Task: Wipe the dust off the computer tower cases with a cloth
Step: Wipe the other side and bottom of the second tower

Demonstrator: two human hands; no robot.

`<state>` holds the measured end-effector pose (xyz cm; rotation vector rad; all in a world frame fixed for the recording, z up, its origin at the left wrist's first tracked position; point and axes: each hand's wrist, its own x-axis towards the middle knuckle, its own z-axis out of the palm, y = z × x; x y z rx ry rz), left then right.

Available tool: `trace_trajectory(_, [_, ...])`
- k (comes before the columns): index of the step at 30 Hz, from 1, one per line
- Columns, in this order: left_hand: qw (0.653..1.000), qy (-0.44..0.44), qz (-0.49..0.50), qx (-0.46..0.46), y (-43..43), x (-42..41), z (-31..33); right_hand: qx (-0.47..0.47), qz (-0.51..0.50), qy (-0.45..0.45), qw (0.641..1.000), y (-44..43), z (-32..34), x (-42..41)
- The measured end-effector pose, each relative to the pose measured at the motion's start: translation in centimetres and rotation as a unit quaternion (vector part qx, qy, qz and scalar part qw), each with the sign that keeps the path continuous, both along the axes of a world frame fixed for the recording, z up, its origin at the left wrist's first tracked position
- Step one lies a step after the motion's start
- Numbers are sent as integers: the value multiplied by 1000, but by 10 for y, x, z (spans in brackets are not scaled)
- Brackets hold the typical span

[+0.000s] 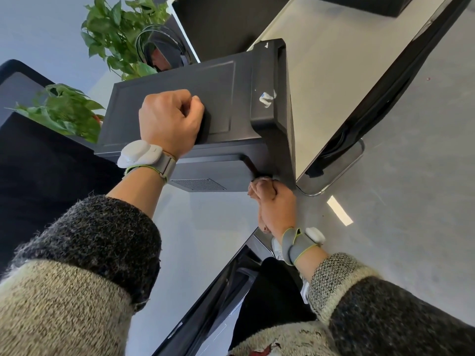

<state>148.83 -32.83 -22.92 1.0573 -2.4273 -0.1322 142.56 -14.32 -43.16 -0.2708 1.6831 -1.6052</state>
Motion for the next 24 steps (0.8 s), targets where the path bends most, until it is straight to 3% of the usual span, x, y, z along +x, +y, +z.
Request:
trace_trajectory(4, [1000, 6, -1, 4, 1, 1, 0, 67, 35, 8, 997, 2, -22, -4])
trace_trajectory(7, [1000, 5, 5, 2, 2, 2, 2, 219, 163, 56, 960, -5, -46, -18])
trace_trajectory(9, [1000, 2, 4, -1, 4, 0, 3, 270, 196, 41, 942, -15, -48, -26])
trace_trajectory(12, [1000, -5, 4, -4, 2, -1, 3, 231, 169, -8, 958, -11, -34, -18])
trace_trajectory(14, [1000, -9, 5, -8, 1, 1, 1, 151, 110, -78, 979, 1, -21, -4])
trace_trajectory(18, [1000, -8, 2, -15, 1, 0, 0, -2, 34, -136, 990, 6, 6, 15])
trace_trajectory(24, [1000, -8, 4, -15, -1, 1, -1, 112, 37, -113, 987, -1, -28, 9])
